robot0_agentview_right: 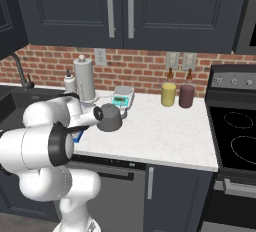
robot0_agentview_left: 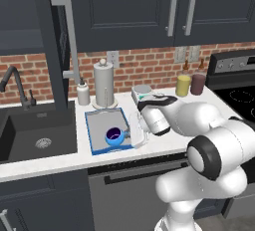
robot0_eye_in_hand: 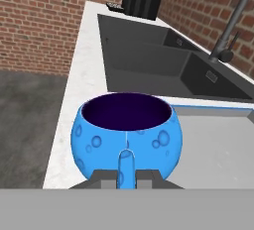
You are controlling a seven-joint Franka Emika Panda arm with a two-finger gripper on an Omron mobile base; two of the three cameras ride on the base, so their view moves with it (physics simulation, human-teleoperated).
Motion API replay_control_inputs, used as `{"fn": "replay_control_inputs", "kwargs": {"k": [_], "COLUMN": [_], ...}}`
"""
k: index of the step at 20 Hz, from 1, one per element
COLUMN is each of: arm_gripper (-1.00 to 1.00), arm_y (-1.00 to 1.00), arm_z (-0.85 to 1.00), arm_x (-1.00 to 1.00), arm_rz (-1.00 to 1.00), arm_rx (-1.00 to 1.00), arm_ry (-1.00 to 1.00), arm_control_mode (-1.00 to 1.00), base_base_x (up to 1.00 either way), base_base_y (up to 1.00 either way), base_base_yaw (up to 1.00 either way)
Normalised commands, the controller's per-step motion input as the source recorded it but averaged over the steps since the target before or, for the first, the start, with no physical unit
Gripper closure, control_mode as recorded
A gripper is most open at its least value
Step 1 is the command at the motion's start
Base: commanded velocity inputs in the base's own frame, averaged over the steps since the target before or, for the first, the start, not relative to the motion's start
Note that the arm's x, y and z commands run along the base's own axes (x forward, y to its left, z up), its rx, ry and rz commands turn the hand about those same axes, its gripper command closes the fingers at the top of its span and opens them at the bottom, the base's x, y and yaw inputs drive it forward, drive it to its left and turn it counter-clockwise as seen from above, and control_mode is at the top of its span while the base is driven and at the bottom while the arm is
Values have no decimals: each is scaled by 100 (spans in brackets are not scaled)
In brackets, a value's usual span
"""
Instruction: Pick the kettle from the counter and place it on the tray. Then pick the mug from the cabinet and place it on the tray. Then close the cabinet doors.
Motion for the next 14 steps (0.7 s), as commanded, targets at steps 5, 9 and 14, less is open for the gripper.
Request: {"fn": "replay_control_inputs", "kwargs": {"k": [5,9,14], "arm_gripper": [100,100,100], "arm_y": [1,2,3], "arm_z": [-8,-10,-12], "arm_x": [1,0,4], "arm_rz": [0,0,0], "arm_rx": [0,0,0], "arm_ry": [0,0,1], "arm_control_mode": [-100,-100,-100], "base_base_x": [0,0,0], "base_base_y": [0,0,0], "base_base_yaw": [0,0,0]}}
